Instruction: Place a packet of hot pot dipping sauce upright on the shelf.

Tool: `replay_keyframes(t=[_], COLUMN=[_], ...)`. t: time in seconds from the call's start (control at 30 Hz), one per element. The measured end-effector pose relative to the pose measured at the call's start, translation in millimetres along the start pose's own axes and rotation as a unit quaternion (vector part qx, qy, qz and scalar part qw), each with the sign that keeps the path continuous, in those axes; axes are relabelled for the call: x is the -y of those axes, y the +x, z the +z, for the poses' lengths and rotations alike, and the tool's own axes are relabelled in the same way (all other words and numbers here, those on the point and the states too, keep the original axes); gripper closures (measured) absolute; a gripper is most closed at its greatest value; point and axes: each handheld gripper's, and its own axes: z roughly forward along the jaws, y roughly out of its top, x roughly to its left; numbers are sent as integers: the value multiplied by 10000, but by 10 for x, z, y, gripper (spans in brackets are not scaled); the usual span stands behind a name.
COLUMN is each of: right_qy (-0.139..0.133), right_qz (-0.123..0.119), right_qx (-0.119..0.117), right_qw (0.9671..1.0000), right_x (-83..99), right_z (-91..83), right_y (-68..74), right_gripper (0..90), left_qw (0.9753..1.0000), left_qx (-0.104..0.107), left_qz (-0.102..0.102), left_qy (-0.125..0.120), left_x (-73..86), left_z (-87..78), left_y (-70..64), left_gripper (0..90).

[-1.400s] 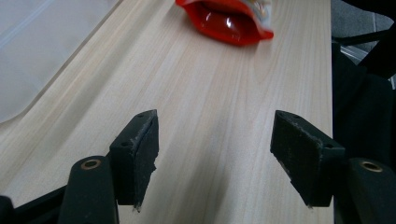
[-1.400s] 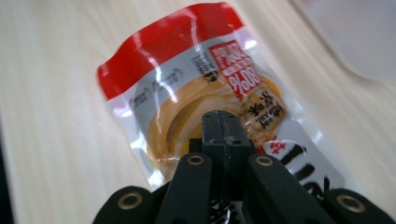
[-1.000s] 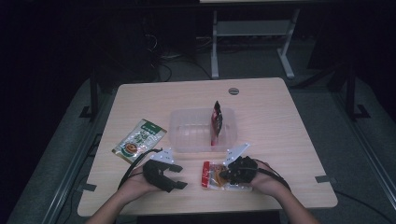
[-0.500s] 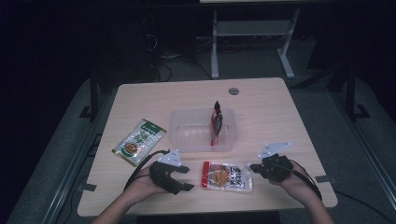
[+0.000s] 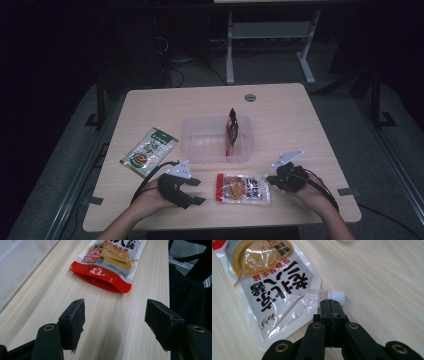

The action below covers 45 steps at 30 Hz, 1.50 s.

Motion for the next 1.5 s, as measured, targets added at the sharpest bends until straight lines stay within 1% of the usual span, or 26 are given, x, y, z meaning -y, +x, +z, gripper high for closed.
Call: replay_keyframes(t=[0.13,0.2,0.23,0.3,0.43,0.47,0.5,0.57,0.63,0.67,0.73,0.8,0.87,0.93,0.97,1.07,1.1,1.13,1.17,1.2,1.27,1.3,1.33,1.43,1.47,1.5], right_qy=[-43,-57,-61,-81,-135,-145,-156,-167,-172,-173,-160,-165,-227,-304,-305,-432,-446,-522,-523,-542,-593,-598,-588,-591,-609,-609], right_qz=[54,33,16,-60,-198,-257,-232,-353,-417,-445,-490,-560,-525,-485,-470,-395,-343,-338,-248,-218,-73,3,61,241,280,384], right_qx=[-45,-135,-130,-165,-234,-266,-330,-372,-448,-474,-517,-524,-594,-595,-611,-554,-553,-537,-510,-500,-513,-558,-526,-454,-416,-357], right_qw=[10000,9999,9999,9998,9994,9992,9991,9985,9980,9977,9973,9969,9966,9966,9966,9967,9969,9966,9970,9970,9969,9967,9969,9969,9969,9968], right_x=[-43,-68,-83,-120,-229,-262,-297,-362,-413,-433,-472,-502,-516,-517,-516,-486,-471,-448,-427,-400,-338,-306,-275,-177,-144,-112], right_z=[37,62,75,101,161,180,199,240,277,293,316,327,312,286,270,210,182,162,135,106,55,38,19,-42,-62,-84], right_y=[-35,-41,-33,-26,-9,-5,9,31,53,64,82,92,84,72,63,51,48,38,37,32,19,10,6,-9,-9,-11], right_gripper=[900,900,900,900,899,900,900,900,900,900,900,900,899,899,898,772,728,683,669,649,601,581,571,511,497,477], left_qw=[10000,10000,10000,9999,9997,9996,9995,9993,9989,9988,9984,9981,9978,9973,9972,9970,9973,9972,9973,9976,9980,9983,9986,9991,9991,9992], left_qx=[-32,-62,-73,-121,-186,-215,-240,-286,-360,-398,-447,-500,-537,-556,-553,-524,-522,-516,-485,-429,-422,-380,-349,-266,-233,-190], left_qz=[-27,-56,-54,-29,-166,-165,-196,-255,-307,-285,-349,-352,-380,-469,-477,-511,-473,-500,-508,-481,-388,-358,-309,-275,-280,-298], left_qy=[15,3,2,17,-27,-29,-34,-32,-68,-37,-49,-40,-57,-128,-135,-250,-230,-215,-234,-254,-265,-263,-246,-180,-196,-190], left_x=[28,40,51,66,108,123,139,169,202,214,233,249,257,251,241,188,162,133,103,75,22,-3,-26,-84,-103,-121], left_z=[-23,-37,-45,-58,-95,-105,-118,-150,-181,-204,-229,-249,-269,-282,-290,-269,-261,-245,-225,-209,-175,-162,-149,-100,-82,-63], left_y=[5,-5,-8,-10,-47,-49,-55,-64,-75,-73,-87,-98,-113,-126,-124,-107,-101,-98,-95,-93,-102,-106,-105,-110,-112,-111], left_gripper=[321,321,321,321,321,321,320,321,321,321,321,323,330,348,356,428,456,498,524,567,647,694,738,852,871,889])
